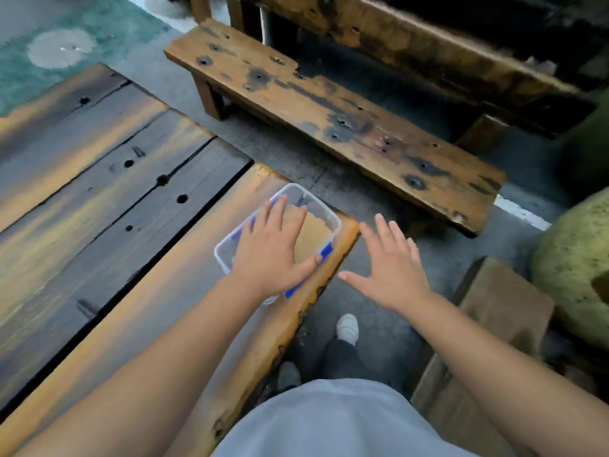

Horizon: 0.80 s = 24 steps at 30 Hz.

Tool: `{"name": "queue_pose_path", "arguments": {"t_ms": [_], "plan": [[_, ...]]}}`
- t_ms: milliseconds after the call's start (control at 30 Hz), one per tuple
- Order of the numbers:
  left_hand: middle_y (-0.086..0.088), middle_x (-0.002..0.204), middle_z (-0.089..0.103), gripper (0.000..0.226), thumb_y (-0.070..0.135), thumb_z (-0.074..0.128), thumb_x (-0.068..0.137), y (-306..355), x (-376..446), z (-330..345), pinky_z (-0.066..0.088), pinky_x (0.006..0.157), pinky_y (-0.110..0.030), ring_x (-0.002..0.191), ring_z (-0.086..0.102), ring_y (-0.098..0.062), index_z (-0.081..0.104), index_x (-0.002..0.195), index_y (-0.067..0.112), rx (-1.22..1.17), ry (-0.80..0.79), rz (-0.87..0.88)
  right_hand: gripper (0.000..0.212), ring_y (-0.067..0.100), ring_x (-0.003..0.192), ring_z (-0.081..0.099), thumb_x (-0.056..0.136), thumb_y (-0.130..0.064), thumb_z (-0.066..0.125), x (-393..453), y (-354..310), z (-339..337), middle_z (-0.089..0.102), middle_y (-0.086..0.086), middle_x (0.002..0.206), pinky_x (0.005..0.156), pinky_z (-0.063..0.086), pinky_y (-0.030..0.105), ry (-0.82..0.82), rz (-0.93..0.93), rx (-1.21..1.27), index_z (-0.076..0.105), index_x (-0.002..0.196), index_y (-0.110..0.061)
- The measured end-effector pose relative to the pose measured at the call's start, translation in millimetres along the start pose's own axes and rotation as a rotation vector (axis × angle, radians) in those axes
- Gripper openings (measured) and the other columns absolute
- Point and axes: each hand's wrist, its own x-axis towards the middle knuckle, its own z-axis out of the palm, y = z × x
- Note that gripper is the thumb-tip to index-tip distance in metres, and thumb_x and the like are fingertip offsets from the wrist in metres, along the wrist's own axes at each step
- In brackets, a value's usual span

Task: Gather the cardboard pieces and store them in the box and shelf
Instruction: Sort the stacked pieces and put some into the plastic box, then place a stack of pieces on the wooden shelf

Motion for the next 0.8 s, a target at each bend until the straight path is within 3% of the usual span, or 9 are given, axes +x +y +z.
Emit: {"name": "queue_pose_path", "arguments": {"t_ms": [433, 800], "plan": [[-0.009, 0.162, 0.009, 0.090, 0.075, 0.034, 0.073, 167.7, 31.7, 8.1, 0.029, 0.109, -0.059, 0.147, 0.011, -0.033, 0.016, 0.151, 0.033, 0.130, -0.016, 0.532, 0.104, 0.023, 0.150, -0.002, 0.066, -0.088, 0.025, -127.2, 116.4, -15.7, -0.007, -0.003, 0.164, 0.117, 0.012, 0.051, 0.118, 0.455, 0.071, 0.005, 0.153, -0.035], [-0.009, 0.162, 0.010, 0.089, 0.076, 0.036, 0.074, 383.1, 9.5, 34.9, 0.028, 0.109, -0.063, 0.147, 0.010, -0.033, 0.018, 0.149, 0.033, 0.167, -0.053, 1.003, 0.106, 0.027, 0.150, -0.005, 0.065, -0.090, 0.030, -265.7, 237.9, -31.5, -0.010, -0.002, 0.164, 0.117, 0.008, 0.054, 0.250, 0.871, 0.123, 0.002, 0.153, -0.036]]}}
